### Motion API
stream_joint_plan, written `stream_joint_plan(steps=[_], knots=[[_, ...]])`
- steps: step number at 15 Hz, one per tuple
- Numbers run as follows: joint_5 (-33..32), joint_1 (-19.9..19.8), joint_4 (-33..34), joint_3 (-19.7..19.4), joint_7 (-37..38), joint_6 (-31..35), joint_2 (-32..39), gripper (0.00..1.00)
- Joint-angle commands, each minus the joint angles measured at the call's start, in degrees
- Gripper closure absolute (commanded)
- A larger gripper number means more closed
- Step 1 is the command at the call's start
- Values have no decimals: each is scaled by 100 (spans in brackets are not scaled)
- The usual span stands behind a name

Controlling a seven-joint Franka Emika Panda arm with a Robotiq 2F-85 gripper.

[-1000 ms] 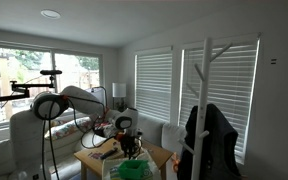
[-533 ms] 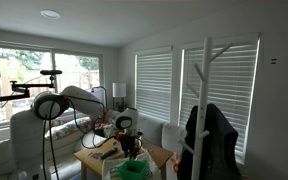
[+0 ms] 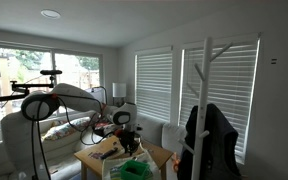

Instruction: Lift the spoon and put it in the green lunch box

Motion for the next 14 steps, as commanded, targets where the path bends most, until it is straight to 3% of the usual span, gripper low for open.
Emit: stream_joint_plan(steps=[1, 3, 14], knots=[[-11, 28, -126, 113, 62, -15, -48, 61], [13, 63, -114, 155, -24, 60, 62, 56], [-59, 27, -112, 246, 48, 14, 562, 63]])
